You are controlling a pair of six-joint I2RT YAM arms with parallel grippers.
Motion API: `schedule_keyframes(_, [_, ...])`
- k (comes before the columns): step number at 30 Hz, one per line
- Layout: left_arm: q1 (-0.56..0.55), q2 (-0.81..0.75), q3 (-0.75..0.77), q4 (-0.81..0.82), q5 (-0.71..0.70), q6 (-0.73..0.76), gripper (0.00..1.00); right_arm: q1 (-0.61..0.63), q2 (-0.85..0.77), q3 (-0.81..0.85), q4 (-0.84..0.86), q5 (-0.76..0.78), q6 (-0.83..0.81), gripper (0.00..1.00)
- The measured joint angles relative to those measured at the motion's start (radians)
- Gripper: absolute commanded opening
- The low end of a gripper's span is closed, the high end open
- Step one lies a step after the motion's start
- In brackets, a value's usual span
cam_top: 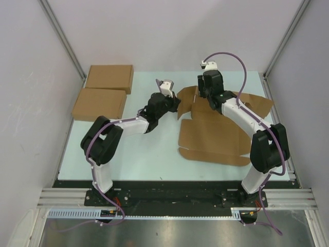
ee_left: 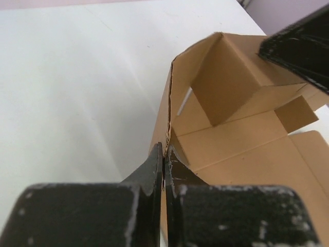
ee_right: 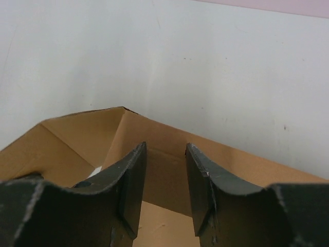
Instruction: Fold the paper box
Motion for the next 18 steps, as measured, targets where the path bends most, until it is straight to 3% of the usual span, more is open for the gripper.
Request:
schedule_keyframes(10, [-0.12, -0.011, 0.011, -0.026, -0.09, -0.155, 0.0, -0.003, -0.031, -0.044, 0.016, 0.026, 0.003, 0.42])
schedule_keyframes(18, [-0.173, -0.011, -0.058, 0.082, -0.161, -0.274, 0.0, 0.003, -0.066, -0.079, 0.011, 0.027, 0.003, 0.42])
